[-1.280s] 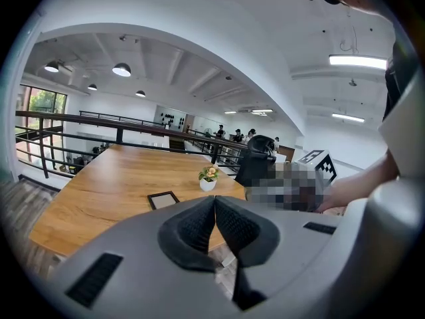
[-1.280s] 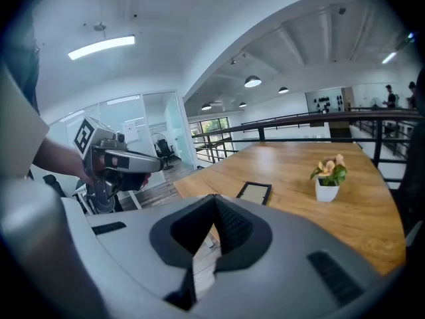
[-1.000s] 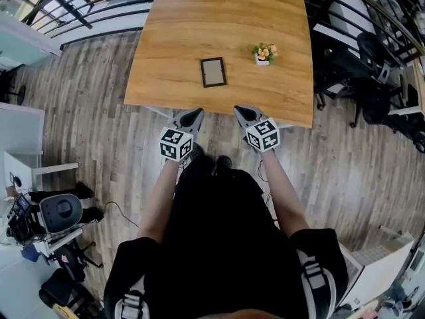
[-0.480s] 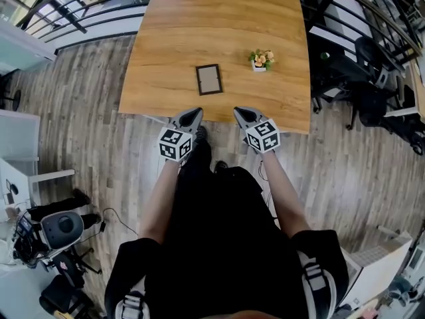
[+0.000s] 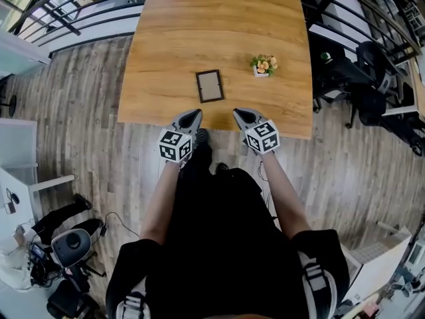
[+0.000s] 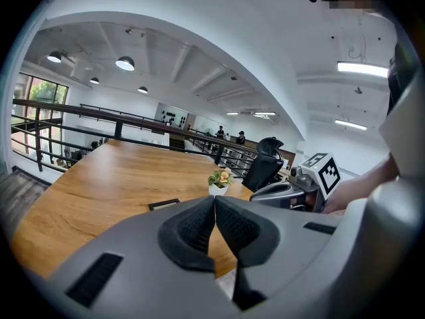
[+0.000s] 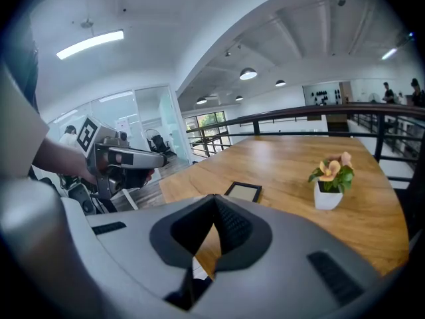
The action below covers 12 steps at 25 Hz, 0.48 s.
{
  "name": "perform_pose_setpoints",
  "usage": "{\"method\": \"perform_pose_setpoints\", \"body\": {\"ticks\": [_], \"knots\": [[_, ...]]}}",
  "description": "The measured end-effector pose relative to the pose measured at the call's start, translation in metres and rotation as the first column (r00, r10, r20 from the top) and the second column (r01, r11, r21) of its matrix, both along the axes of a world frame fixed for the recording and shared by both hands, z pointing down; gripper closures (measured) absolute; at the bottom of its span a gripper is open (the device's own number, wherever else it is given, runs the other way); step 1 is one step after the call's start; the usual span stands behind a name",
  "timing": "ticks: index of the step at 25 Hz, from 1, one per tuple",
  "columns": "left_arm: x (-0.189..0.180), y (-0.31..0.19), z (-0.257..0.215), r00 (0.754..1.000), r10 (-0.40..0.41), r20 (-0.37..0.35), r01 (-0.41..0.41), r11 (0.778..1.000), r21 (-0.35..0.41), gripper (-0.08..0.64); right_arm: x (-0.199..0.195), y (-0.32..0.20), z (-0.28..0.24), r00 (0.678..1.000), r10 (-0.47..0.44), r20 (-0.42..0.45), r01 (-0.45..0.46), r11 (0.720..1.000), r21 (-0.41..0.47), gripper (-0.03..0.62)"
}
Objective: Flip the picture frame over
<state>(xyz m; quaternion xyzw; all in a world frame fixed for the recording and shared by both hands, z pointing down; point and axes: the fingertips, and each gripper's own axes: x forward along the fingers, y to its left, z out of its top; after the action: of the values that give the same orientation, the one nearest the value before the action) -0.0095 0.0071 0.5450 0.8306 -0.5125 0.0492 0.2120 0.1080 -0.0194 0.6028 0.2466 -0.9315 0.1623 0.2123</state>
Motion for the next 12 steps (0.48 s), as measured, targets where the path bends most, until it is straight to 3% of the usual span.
{"method": "perform_pose_setpoints", "body": {"ticks": [12], "knots": [[-0.033, -0.059, 0.015, 0.998, 0.061, -0.017, -0.062, 0.997, -0.048, 0.54, -0.038, -0.051, 0.012, 0.999, 0.048, -0.016, -0.049, 0.998, -0.046, 0.584]]}}
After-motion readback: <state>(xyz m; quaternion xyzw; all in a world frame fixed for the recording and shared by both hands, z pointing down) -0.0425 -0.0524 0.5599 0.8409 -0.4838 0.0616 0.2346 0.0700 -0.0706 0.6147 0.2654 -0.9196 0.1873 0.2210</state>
